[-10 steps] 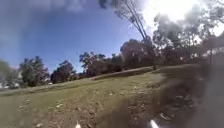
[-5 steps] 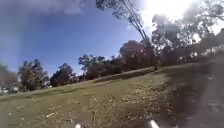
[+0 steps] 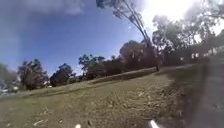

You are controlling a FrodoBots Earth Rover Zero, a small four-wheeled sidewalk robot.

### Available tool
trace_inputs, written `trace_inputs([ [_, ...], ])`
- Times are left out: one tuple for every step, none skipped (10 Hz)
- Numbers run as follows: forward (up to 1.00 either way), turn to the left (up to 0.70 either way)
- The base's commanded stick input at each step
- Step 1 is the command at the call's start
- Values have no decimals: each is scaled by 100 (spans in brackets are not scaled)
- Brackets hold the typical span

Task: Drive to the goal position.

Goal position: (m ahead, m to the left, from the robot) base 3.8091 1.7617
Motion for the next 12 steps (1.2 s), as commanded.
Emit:
trace_inputs([
  [70, 0],
  [70, 0],
  [70, 0],
  [70, 0],
  [70, 0],
  [70, 0],
  [70, 0],
  [70, 0],
  [70, 1],
  [70, 2],
  [70, 2],
  [70, 2],
])
